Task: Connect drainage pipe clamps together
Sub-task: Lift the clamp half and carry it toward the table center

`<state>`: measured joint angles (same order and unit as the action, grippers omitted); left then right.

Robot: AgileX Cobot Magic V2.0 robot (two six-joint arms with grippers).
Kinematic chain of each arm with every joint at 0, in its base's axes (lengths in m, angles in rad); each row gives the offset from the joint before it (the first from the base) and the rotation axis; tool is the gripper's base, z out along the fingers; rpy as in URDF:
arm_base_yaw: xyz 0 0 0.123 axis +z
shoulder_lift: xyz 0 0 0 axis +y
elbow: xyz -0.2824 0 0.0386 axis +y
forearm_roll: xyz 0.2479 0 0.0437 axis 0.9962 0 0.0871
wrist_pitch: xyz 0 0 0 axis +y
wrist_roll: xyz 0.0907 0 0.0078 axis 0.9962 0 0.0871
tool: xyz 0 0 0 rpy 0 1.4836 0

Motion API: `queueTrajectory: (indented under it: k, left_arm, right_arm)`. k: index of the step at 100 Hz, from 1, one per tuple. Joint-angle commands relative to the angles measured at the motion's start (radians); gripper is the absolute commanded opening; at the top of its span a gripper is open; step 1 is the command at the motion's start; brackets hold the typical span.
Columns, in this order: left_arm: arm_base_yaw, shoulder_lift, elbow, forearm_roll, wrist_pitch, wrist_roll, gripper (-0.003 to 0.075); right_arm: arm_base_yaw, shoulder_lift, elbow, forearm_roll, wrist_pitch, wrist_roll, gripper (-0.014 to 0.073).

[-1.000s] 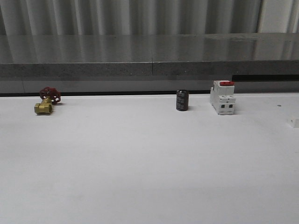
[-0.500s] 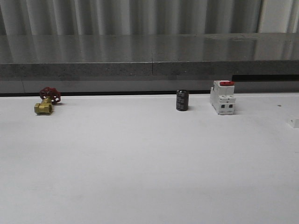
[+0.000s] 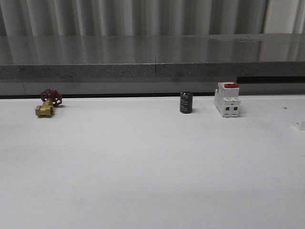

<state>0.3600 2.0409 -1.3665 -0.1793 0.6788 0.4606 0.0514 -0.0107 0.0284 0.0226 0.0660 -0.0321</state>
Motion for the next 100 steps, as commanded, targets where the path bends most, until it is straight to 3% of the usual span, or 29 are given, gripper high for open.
queueTrajectory:
  k: [1, 22, 36, 70, 83, 100]
  left_arm:
    - [-0.001, -0.052, -0.029, -0.045, 0.001, 0.001, 0.0094]
    - [-0.03, -0.104, -0.029, -0.124, 0.07, -0.003, 0.0094]
    - [-0.104, -0.159, -0.029, -0.125, 0.105, -0.059, 0.0094]
    - [-0.467, -0.205, -0.029, -0.113, 0.107, -0.311, 0.0094]
    - [-0.619, -0.205, -0.029, -0.033, 0.04, -0.438, 0.0094]
    - [-0.747, -0.189, -0.029, 0.049, 0.014, -0.563, 0.0094]
  right_arm:
    - [-0.008, -0.018, -0.019, -0.001, -0.077, -0.003, -0.0065]
    - [-0.008, -0.018, -0.019, -0.001, -0.077, -0.003, -0.0065]
    - [-0.008, -0.018, -0.019, -0.001, -0.077, -0.003, -0.0067]
    - [-0.008, -0.018, -0.019, -0.001, -0.077, -0.003, -0.0067]
    - [-0.008, -0.018, -0.019, -0.001, -0.077, -0.003, -0.0067]
    - [-0.008, -0.018, -0.019, -0.001, -0.077, -0.003, -0.0067]
